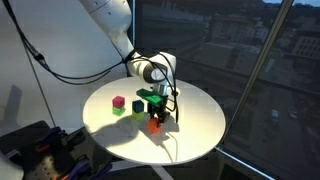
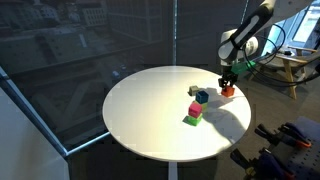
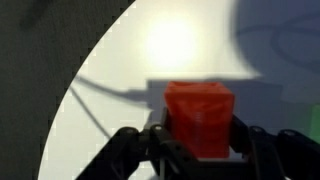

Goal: Pick up the orange block and put it on the blue block

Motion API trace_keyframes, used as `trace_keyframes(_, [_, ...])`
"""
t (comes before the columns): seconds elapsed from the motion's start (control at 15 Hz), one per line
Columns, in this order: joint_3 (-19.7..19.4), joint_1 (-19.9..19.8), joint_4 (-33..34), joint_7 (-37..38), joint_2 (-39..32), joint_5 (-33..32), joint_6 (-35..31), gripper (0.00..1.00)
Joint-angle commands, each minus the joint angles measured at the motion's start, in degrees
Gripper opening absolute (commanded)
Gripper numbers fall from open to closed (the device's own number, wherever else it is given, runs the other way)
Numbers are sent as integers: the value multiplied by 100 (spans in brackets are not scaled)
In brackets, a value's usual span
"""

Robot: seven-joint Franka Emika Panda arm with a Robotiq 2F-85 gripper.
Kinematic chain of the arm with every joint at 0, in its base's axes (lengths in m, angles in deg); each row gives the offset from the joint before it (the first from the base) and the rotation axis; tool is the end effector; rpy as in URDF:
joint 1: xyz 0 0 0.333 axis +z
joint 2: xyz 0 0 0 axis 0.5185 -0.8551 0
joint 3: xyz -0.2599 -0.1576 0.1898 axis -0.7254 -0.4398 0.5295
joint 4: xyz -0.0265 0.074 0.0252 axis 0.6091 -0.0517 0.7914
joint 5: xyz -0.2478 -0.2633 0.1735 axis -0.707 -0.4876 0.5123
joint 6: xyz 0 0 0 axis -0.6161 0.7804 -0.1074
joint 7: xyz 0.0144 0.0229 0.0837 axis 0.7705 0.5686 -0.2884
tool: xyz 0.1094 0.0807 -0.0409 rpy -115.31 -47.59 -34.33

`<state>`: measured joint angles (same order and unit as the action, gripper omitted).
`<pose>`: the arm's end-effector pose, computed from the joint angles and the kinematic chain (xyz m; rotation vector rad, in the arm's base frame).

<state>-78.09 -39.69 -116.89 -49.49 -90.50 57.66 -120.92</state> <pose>0.5797 -0.1859 0.1585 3.0333 -0.3032 -0.3166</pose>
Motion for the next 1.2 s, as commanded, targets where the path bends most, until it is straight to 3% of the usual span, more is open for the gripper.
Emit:
trace_keyframes(0.0, [-47,60,-116,124,457,-238,378,26])
trace_keyframes(0.6, [-34,84,-232,289,1040,-266,197,26])
trace_keyframes(1.13, [70,287,-186,436,1097,-270,86,26])
